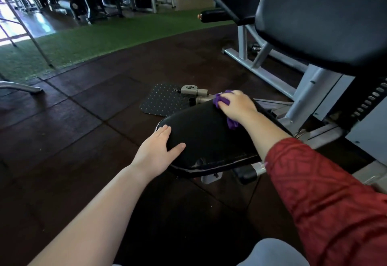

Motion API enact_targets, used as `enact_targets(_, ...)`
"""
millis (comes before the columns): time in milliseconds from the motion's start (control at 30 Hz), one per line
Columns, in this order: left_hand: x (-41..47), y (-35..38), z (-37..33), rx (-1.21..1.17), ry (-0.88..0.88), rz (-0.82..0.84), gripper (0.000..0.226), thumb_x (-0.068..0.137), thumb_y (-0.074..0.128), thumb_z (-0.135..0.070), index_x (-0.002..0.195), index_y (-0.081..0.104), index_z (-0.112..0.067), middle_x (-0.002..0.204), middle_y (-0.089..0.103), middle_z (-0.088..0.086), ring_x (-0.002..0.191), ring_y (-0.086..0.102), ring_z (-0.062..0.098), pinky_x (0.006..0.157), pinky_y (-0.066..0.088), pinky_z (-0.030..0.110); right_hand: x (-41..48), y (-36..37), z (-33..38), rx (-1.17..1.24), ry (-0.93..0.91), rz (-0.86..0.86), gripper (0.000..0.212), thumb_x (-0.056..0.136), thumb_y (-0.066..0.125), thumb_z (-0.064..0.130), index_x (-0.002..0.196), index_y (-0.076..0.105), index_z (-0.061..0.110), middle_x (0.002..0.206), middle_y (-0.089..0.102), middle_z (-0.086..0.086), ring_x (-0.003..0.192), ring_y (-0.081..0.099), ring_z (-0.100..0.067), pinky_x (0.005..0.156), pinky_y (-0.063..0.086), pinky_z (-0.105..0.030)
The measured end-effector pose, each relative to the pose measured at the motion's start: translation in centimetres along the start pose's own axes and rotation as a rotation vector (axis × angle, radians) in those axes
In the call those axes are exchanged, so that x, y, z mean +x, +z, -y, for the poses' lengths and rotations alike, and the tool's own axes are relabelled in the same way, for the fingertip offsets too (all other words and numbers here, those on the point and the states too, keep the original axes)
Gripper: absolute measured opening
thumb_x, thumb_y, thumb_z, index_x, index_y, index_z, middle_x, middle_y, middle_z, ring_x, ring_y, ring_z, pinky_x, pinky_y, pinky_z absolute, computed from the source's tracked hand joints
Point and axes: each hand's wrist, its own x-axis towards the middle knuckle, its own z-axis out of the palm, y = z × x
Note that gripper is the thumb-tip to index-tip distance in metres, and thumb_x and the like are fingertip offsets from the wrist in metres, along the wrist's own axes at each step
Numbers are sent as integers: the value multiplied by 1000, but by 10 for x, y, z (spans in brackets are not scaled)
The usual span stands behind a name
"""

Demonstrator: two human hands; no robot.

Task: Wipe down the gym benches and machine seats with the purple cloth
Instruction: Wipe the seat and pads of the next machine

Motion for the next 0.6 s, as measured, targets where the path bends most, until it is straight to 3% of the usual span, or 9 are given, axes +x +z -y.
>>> enact_targets(167, -2, 3, 2, -32, 1, -51, 76, 89, 55, -52, 149, 30, -13, 157, 26, -2, 144, 19, 9, 113, 12, 20, -22, 37, 82, 6, -373, 134, 39, 86, 51, 48, 124, 56, 38, 134, 50, 1, 121, 47, -23, 98, 40, -35)
enact_targets(267, -1, 5, 3, -30, 4, -72, 77, 88, 57, -53, 148, 32, -13, 156, 28, -2, 144, 21, 10, 113, 14, 20, -20, 37, 84, 64, -431, 174, 36, 87, 54, 44, 122, 58, 38, 132, 52, 4, 118, 50, -20, 97, 42, -36)
enact_targets(333, 1, 6, 4, -20, 6, -72, 77, 88, 57, -54, 148, 32, -14, 156, 28, -2, 144, 20, 10, 113, 13, 21, -7, 31, 68, 80, -381, 150, 32, 86, 57, 41, 117, 63, 35, 126, 58, 1, 114, 54, -22, 95, 43, -34)
enact_targets(433, 4, 7, 5, -8, 3, -70, 78, 87, 56, -56, 149, 32, -15, 156, 27, -3, 144, 20, 9, 114, 13, 21, 14, 18, 25, 61, -155, 2, 28, 84, 58, 39, 110, 68, 32, 121, 61, -3, 110, 57, -26, 91, 44, -28)
enact_targets(600, 3, 6, 0, 24, -16, -62, 77, 87, 56, -55, 149, 32, -14, 156, 29, -2, 144, 21, 11, 115, 15, 24, 15, -4, -41, 68, 104, -84, 33, 88, 51, 36, 118, 63, 30, 129, 53, -9, 117, 51, -31, 97, 38, -29)
